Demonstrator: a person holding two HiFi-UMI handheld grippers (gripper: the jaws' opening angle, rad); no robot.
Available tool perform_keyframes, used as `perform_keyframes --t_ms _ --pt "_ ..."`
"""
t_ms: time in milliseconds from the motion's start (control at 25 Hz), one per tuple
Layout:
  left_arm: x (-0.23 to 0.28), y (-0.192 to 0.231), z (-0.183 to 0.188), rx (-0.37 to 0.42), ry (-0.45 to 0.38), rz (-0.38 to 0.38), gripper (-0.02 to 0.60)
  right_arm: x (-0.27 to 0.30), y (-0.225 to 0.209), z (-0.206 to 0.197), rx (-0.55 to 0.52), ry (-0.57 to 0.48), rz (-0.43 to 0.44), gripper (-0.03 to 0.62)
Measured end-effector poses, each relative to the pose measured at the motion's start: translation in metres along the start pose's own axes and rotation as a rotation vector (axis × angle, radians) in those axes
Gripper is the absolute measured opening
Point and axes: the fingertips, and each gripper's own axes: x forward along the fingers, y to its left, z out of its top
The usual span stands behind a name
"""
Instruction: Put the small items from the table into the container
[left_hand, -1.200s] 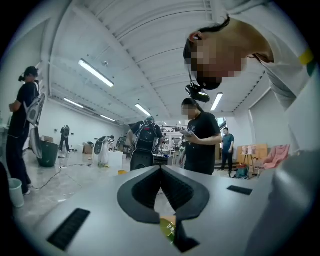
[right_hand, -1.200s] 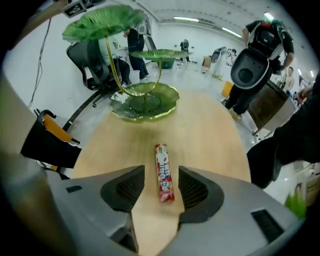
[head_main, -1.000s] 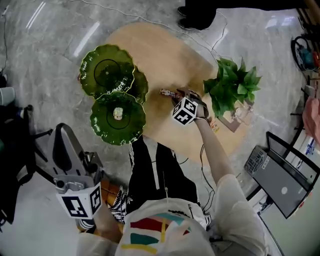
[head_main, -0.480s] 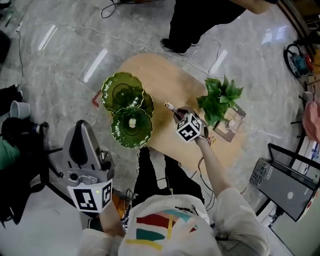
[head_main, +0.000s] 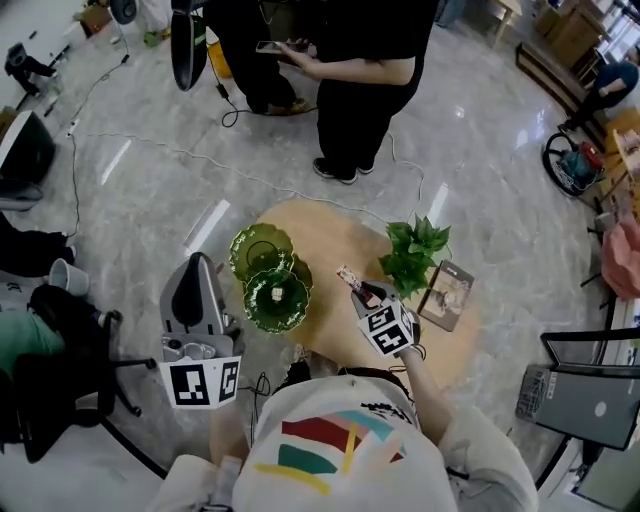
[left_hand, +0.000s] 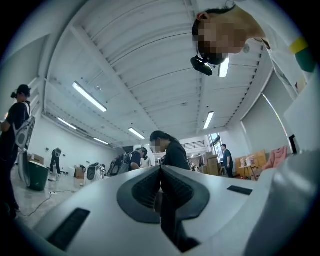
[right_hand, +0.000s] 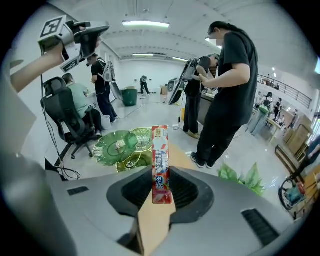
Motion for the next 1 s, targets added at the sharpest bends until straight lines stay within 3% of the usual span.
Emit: perform_keyframes --t_ms 120,240,640,840,1000 --pt "0.005 0.006 0.016 0.020 -0.050 0.024 0.008 0.000 -0.004 0.005 -0.013 -0.015 -0.011 0.110" --pt "-0.002 0.010 0.015 0.009 -0.050 0.043 0.008 0.005 0.002 0.010 -0.023 -0.022 0.017 0.110" --pt "-0.027 0.028 -0.040 -0.003 0.123 0.111 0.008 0.082 0.039 -0.023 -0.056 0.144 0.226 0.110" --pt "-0.045 0.040 -0.078 -0.019 0.203 0.162 0.008 0.144 0.044 -0.033 -0.156 0.237 0.281 0.110" --pt "-0.059 0.051 -0.091 -0.022 0.243 0.199 0.008 0.177 0.053 -0.037 -0.157 0.296 0.310 0.110"
